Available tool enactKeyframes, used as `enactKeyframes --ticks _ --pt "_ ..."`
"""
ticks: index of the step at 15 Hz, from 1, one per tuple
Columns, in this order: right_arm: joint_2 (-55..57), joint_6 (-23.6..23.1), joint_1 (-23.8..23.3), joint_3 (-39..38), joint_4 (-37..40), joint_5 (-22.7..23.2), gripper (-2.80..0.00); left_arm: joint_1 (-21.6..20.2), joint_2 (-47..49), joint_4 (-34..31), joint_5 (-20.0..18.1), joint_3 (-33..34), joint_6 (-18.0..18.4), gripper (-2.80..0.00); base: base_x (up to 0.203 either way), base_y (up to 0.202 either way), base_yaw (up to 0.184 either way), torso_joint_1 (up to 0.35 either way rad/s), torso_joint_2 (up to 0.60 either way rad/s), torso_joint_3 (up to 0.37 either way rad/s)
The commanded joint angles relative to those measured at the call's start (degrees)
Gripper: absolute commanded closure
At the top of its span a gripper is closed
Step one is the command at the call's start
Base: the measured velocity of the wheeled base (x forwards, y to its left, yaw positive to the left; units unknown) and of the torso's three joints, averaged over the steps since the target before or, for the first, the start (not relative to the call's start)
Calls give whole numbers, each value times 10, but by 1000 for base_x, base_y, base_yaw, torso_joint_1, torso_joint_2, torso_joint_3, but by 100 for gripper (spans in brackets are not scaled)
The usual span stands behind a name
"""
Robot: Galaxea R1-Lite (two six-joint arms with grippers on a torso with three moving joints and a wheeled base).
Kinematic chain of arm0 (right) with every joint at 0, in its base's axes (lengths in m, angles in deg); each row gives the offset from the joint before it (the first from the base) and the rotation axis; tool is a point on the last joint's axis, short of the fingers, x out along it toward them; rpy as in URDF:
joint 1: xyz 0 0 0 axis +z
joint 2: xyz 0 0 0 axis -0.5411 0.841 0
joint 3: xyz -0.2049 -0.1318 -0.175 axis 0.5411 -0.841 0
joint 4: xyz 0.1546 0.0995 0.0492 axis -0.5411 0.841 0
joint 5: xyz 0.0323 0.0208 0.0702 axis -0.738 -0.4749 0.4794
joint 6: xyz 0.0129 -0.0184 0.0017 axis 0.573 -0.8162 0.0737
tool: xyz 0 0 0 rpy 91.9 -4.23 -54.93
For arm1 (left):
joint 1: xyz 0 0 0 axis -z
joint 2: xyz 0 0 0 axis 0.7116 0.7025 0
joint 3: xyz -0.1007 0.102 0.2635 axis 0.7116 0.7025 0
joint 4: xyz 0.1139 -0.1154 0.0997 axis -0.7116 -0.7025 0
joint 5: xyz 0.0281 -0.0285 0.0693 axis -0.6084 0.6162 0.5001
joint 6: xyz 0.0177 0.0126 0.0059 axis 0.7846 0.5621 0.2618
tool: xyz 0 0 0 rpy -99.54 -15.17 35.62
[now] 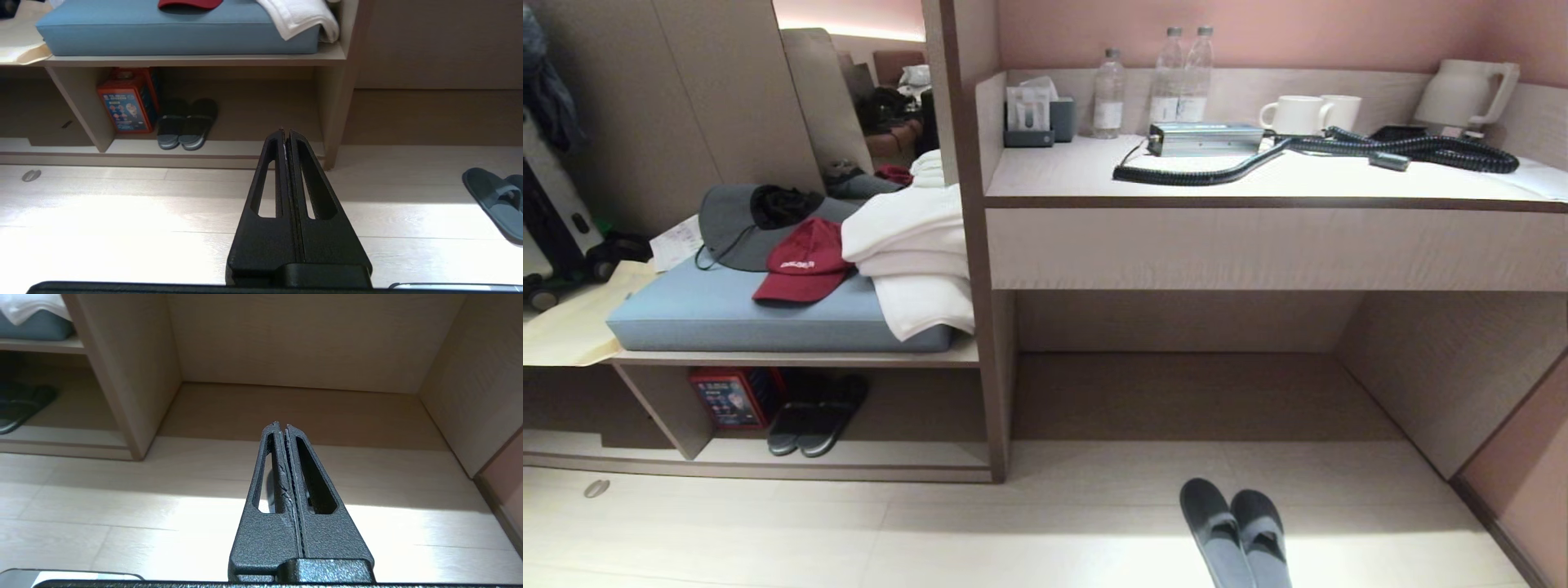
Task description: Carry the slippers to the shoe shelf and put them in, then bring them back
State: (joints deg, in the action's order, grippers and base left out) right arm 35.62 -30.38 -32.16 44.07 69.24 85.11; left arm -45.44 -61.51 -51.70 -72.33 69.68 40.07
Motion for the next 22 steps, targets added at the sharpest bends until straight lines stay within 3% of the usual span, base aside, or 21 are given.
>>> enactKeyframes --ticks 1,17,22 --pt "1 0 0 -1 0 0 0 0 0 0 0 0 0 0 0 193 -4 4 -1 7" --pt "1 0 0 -1 0 0 0 0 0 0 0 0 3 0 0 195 -1 2 2 1" --pt "1 0 0 -1 0 0 0 0 0 0 0 0 4 0 0 41 -1 1 2 1"
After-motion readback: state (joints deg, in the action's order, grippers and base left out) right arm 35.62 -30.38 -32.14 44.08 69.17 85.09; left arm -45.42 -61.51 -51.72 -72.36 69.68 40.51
